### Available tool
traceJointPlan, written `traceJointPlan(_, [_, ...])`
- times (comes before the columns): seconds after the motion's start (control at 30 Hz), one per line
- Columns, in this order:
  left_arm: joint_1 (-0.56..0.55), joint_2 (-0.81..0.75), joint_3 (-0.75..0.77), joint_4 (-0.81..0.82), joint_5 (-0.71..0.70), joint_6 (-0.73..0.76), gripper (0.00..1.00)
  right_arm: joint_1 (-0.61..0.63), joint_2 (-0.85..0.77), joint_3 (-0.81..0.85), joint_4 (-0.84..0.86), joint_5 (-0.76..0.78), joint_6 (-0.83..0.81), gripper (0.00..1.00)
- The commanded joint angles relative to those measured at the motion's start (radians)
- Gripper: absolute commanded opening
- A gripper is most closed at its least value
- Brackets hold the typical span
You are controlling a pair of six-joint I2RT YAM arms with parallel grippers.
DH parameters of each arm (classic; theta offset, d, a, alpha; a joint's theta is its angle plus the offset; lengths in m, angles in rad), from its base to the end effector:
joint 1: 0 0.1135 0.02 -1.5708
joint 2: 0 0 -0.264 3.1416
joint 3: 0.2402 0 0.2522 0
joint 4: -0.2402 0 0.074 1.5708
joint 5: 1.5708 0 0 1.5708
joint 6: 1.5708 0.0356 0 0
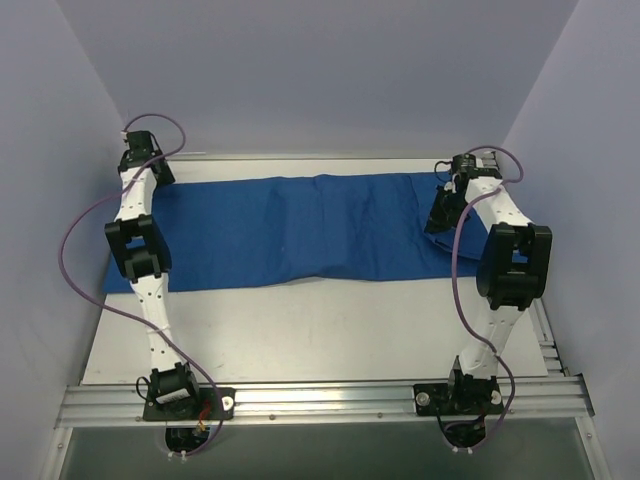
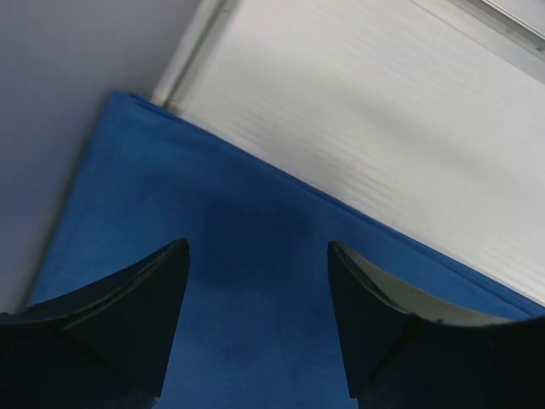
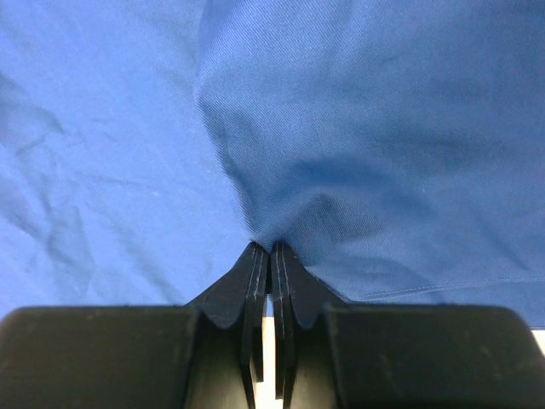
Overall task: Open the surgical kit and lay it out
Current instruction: Open the surgical kit at the center of the board.
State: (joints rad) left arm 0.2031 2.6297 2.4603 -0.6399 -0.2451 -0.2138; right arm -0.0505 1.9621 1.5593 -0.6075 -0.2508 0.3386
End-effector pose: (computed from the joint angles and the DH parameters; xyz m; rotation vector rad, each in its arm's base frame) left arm 0.5630 0.1248 0.1821 -0.6034 2.2894 0.2862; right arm 0.4271 -0.0127 0.2248 0.4085 2.5594 0.4301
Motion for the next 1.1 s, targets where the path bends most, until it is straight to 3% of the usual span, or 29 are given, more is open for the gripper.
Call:
traceJointPlan(0.0, [0.038, -0.039, 0.074, -0.024, 0.012, 0.045, 0.75, 0.014, -0.015, -0.04, -0.003, -0.021, 0.01, 0.0])
traceJointPlan(0.3, [0.078, -0.013, 0.035, 0.123, 0.075, 0.109, 0.78, 0.014, -0.014, -0.082, 0.02, -0.03, 0.014, 0.0])
traceJointPlan(0.47, [0.081, 0.022, 0.033, 0.183, -0.032, 0.212, 0.78, 0.014, -0.008, -0.082, 0.025, -0.025, 0.014, 0.0])
traceJointPlan(0.73, [0.09, 0.085, 0.081, 0.198, -0.052, 0.26, 0.77, 0.014, -0.012, -0.094, 0.04, -0.025, 0.019, 0.0])
traceJointPlan(1.07, [0.107, 0.092, 0.098, 0.184, 0.05, 0.263, 0.75, 0.014, -0.015, -0.102, 0.048, -0.025, 0.027, 0.0])
